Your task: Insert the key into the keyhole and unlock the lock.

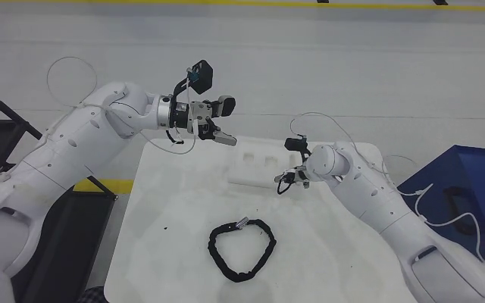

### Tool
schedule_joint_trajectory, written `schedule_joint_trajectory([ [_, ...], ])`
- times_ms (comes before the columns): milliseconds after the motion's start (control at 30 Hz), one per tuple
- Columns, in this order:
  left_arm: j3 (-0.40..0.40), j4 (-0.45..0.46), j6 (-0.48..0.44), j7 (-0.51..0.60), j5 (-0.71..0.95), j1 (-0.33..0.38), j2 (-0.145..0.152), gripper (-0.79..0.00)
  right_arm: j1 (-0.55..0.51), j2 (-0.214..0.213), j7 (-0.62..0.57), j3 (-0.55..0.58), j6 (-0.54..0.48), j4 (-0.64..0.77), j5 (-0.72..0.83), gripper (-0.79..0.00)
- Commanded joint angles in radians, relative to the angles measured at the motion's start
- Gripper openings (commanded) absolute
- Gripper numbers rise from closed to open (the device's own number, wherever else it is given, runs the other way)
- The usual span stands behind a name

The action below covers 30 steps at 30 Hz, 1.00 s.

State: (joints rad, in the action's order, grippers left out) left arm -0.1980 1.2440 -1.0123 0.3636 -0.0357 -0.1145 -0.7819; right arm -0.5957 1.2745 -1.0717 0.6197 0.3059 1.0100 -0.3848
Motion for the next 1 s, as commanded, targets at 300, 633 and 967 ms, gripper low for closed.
schedule_joint_trajectory([
  [300,0.0,0.0,0.0,0.0,0.0,0.0,0.0,0.0,0.012,0.025,0.017,-0.01,0.054,-0.051,-0.029,-0.428],
  [633,0.0,0.0,0.0,0.0,0.0,0.0,0.0,0.0,0.018,0.049,0.028,-0.018,0.071,-0.106,-0.039,-0.499],
  [967,0.0,0.0,0.0,0.0,0.0,0.0,0.0,0.0,0.028,0.072,0.034,-0.024,0.075,-0.158,-0.051,-0.557],
])
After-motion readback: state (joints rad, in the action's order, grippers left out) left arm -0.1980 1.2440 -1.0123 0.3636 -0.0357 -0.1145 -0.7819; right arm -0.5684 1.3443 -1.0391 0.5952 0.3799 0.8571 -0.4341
